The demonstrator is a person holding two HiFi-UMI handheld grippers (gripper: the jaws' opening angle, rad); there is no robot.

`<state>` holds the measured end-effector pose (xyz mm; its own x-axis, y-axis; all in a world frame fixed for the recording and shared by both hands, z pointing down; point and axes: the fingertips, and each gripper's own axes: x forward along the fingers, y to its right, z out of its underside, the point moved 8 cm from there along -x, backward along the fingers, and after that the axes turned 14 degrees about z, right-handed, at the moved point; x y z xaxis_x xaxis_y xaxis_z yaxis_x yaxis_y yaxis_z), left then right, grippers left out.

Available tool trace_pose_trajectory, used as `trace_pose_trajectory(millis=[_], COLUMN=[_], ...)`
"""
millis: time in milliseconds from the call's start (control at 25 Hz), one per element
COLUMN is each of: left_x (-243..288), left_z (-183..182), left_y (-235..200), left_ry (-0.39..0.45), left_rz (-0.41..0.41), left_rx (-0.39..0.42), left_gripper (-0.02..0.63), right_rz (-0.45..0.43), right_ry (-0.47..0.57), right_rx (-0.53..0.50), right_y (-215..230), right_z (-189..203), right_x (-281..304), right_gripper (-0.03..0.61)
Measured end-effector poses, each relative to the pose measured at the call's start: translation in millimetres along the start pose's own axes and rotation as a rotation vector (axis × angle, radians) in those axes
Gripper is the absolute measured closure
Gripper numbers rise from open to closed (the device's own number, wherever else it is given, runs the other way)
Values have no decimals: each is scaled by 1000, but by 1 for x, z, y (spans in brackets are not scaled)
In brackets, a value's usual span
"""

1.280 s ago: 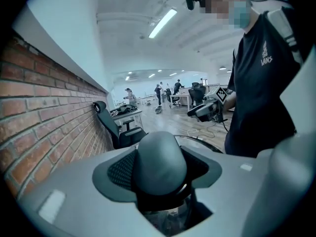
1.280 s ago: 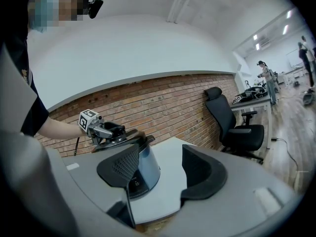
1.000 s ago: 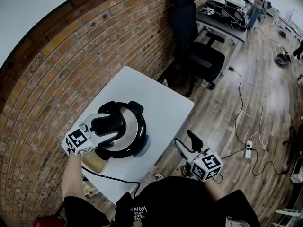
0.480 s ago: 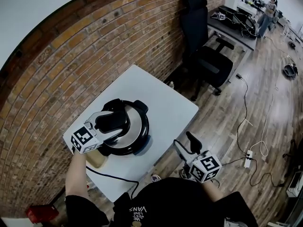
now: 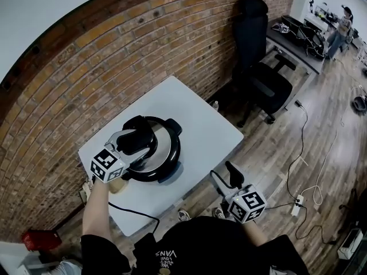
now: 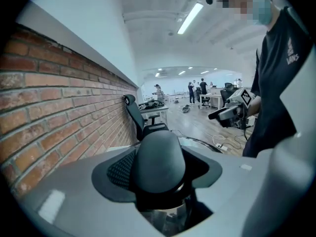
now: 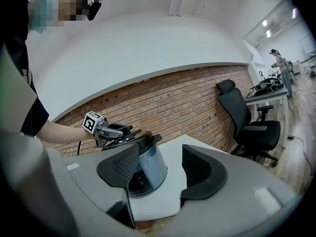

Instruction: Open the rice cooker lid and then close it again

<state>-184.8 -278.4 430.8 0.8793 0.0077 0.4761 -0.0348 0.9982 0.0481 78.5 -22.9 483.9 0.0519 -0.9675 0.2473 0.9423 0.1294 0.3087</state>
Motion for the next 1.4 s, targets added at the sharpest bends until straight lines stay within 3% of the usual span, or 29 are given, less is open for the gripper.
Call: trace_pose_trajectory(millis=[320,600,880,1400], left_x=[2,4,2,-44], left_z=[0,1,3,11], left_y=[8,9,18,98], left_ry=[-12,-12,-1,164], left_rz=[-176,-229,-373,-690], left_rx=[-101,-135,-193,-227], left_gripper=[334,334,325,324], right_rz=[-56,-116,-177,-320], right_ry=[-15,-27,-35,-65], right_rx=[-14,-24,-43,-95], right_y=[12,19,23,22], right_z=[-5,-9,-13,-19], right_x=[-2,0,-1,-1], right_gripper=[314,314,314,314])
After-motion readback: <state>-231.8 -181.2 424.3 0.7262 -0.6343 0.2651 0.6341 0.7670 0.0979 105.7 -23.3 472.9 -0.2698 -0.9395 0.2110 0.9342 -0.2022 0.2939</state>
